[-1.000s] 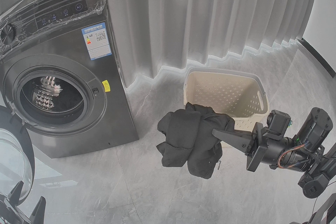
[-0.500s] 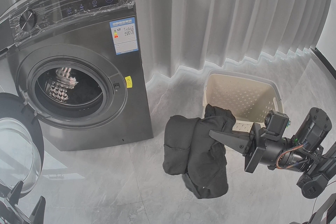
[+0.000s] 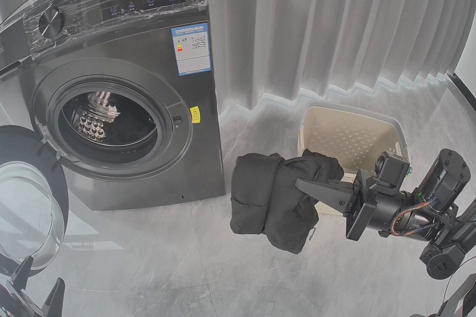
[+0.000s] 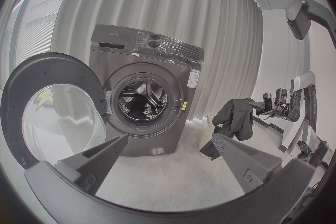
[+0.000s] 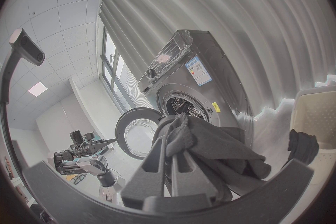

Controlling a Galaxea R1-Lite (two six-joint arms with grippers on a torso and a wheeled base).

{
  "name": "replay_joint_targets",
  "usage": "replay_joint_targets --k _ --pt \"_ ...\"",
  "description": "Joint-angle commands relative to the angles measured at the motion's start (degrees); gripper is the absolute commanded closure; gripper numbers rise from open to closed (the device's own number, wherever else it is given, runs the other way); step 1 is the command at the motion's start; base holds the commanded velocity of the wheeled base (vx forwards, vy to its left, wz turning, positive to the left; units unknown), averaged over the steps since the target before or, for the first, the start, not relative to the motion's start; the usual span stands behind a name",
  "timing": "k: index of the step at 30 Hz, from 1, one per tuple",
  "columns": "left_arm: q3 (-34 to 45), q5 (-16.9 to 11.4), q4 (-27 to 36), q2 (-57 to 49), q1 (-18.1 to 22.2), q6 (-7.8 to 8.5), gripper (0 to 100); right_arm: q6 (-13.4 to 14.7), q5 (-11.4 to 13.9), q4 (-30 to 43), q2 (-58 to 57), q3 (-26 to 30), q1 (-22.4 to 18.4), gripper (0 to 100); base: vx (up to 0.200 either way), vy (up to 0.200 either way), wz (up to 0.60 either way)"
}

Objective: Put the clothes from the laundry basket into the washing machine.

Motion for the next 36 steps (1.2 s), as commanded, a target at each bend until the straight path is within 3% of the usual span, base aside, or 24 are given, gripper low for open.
replay_joint_targets --k 1,10,16,36 --pt "1.01 0.01 -0.02 -0.79 0.02 -0.06 0 0.03 0.02 0.04 -0.10 -0.32 0.11 100 0.000 0.000 0.00" --pt "1.01 0.01 -0.11 -0.79 0.02 -0.06 0 0.20 0.11 -0.05 -0.27 -0.14 1.34 100 0.000 0.000 0.00" --pt "1.01 0.01 -0.02 -0.79 0.02 -0.06 0 0.20 0.02 -0.05 -0.36 -0.49 1.34 100 0.000 0.000 0.60" --pt "1.01 0.01 -0.11 -0.79 0.02 0.03 0 0.29 0.02 -0.05 -0.27 0.74 2.92 100 0.000 0.000 0.06"
